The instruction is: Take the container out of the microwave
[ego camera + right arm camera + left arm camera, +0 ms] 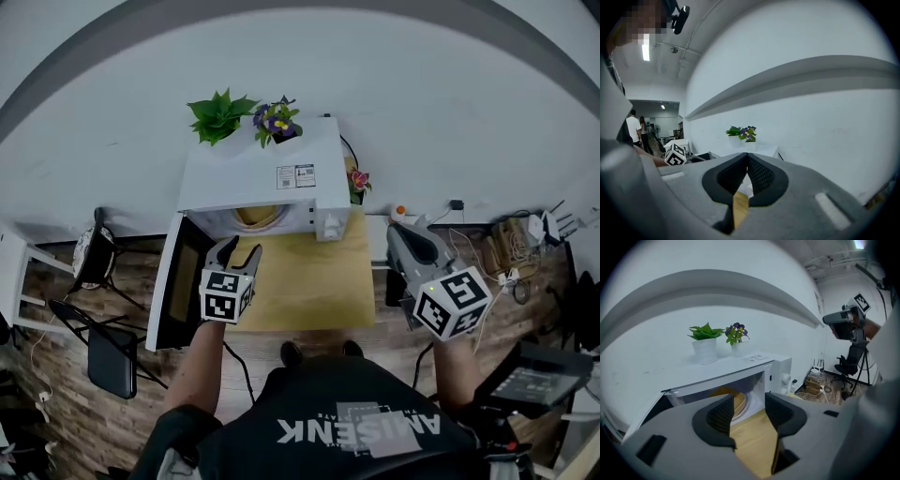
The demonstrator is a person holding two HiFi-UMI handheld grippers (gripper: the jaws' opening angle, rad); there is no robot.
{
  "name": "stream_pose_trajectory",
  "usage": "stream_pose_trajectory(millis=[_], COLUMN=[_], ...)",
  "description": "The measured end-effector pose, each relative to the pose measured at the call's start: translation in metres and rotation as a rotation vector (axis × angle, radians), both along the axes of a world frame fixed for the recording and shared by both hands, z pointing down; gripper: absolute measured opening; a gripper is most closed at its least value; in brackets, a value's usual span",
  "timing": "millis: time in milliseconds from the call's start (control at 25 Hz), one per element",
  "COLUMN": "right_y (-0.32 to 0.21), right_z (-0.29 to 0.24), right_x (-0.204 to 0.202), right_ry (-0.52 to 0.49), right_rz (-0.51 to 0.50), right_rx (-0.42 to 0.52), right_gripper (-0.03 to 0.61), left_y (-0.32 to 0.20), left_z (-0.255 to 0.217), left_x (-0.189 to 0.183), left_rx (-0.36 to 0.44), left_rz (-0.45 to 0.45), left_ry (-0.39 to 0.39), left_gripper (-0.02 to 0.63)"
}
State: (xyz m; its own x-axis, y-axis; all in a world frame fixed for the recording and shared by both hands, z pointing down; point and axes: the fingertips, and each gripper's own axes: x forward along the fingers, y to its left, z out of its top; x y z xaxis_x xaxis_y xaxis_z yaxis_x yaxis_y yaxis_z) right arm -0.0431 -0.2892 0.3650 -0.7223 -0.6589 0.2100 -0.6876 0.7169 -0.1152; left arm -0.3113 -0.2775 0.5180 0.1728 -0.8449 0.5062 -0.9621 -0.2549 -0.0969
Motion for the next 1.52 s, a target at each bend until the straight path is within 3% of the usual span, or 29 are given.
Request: stream_pose_trajectory(millis=[240,400,680,960,1280,1520], right_y=[0.006,0.009,0.020,0.025,0.028,0.028], right_z=[0.016,0.020,0.034,0.042,0.045,0.048], right_x=[0.017,0.031,0.049,0.065,0.073,0.084], right_ry=[0.034,0.027,0.047,0.062,0.075,0.079], right_rz=[0.095,0.187,0.314,0.385,0.405,0.416], right_rx=[-0.033,-0.039,-0.080,-0.112,-0.124,-0.134], right_gripper=[0.005,0.005,0.005,0.005,0.005,0.005], left_y=[-0.032,-0.062,-0.093,-0.116,-0.123,-0.128], left_z=[0.047,0.083,0.127,0.148,0.168,0.167], left_x=[0.000,-0.008,-0.019,-0.023,-0.023,-0.018], left_rx=[-0.087,-0.152,-0.212,-0.247,-0.332,-0.334], left_rz=[0.122,0.205,0.287,0.287,0.335,0.343], left_ry=[-0.107,-0.253,-0.403,-0.438,-0.528,-0.522], left_gripper=[0.215,0.215,0.215,0.192,0.190,0.150])
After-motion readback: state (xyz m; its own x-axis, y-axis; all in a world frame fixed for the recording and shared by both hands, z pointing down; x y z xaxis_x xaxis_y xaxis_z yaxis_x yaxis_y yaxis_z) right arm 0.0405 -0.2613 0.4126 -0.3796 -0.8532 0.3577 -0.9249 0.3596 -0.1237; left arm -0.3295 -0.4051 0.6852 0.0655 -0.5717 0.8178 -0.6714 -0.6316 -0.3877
